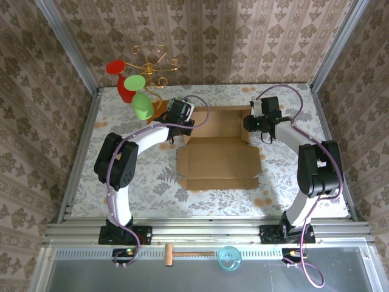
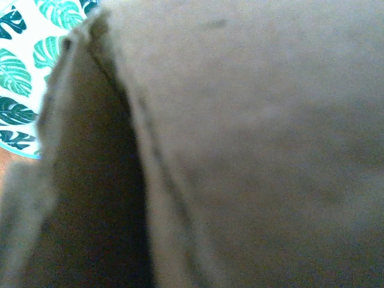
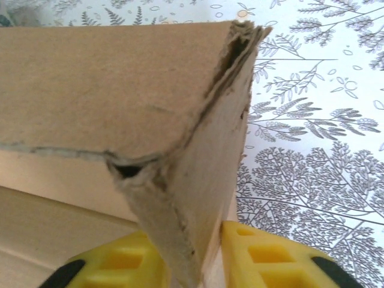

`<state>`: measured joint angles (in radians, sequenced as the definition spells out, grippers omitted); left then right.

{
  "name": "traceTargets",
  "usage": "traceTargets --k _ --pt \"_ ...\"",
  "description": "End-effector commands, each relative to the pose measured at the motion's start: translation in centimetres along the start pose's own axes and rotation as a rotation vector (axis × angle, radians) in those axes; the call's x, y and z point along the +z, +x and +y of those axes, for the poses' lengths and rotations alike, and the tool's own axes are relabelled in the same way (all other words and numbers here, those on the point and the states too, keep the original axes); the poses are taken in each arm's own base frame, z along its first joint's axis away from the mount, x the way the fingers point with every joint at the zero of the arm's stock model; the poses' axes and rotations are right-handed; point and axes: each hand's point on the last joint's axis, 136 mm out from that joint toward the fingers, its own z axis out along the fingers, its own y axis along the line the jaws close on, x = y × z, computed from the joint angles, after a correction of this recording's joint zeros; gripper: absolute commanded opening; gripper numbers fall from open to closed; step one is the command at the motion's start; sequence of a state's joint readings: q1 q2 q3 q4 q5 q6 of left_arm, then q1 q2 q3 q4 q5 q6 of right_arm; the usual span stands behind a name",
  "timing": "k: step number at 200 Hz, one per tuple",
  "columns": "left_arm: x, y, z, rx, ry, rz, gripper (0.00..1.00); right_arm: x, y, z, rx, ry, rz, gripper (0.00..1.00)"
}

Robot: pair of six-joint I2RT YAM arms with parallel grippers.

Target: Fold the paper box

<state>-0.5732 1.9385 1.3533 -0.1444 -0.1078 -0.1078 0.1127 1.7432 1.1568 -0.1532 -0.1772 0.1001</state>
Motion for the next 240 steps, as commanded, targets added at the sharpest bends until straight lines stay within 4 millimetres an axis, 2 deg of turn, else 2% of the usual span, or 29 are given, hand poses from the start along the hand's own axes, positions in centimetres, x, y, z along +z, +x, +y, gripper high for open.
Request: traceTargets --k 1,22,44,82,102,112,163,204,214,218,240 --pt "0.2 -0.4 -0.9 0.045 0.029 0.009 0.00 1.0 1.1 0.4 -0.037 0.038 0.064 0.20" --pt "0.1 -0.5 -0.9 0.043 0.032 0.006 0.00 1.3 1.3 0.3 -0.038 0.064 0.083 0.12" --pt "0.1 -0.4 -0.9 0.046 0.032 0.011 0.00 1.6 1.3 0.3 -0.041 0.083 0.096 0.11" --pt "0.2 -0.3 -1.0 0.045 0.034 0.014 0.00 2.1 1.6 -0.1 -0.041 0.133 0.136 0.26" --pt "0.2 -0.3 -1.0 0.047 0.034 0.014 0.00 2.6 1.9 -0.4 -0.043 0.166 0.168 0.28" --pt "0.2 -0.3 -1.0 0.047 0.035 0.015 0.00 2.7 2.0 -0.7 -0.042 0.187 0.177 0.25" --pt "0.3 -0.4 -0.8 0.033 0.023 0.028 0.00 2.3 1.7 -1.6 -0.018 0.296 0.165 0.00" --pt "0.4 -0.5 -0.4 -0.004 -0.003 0.056 0.00 1.1 2.5 -2.9 0.057 0.470 0.202 0.00" --pt "0.4 -0.4 -0.4 -0.019 -0.012 0.062 0.00 0.9 2.3 -2.8 0.070 0.495 0.191 0.00" --pt "0.4 -0.4 -0.4 -0.024 -0.013 0.063 0.00 0.6 2.9 -2.7 0.071 0.502 0.215 0.00" --pt "0.6 0.1 -0.4 -0.032 -0.040 0.086 0.00 0.4 3.3 -2.2 0.083 0.500 0.220 0.00"
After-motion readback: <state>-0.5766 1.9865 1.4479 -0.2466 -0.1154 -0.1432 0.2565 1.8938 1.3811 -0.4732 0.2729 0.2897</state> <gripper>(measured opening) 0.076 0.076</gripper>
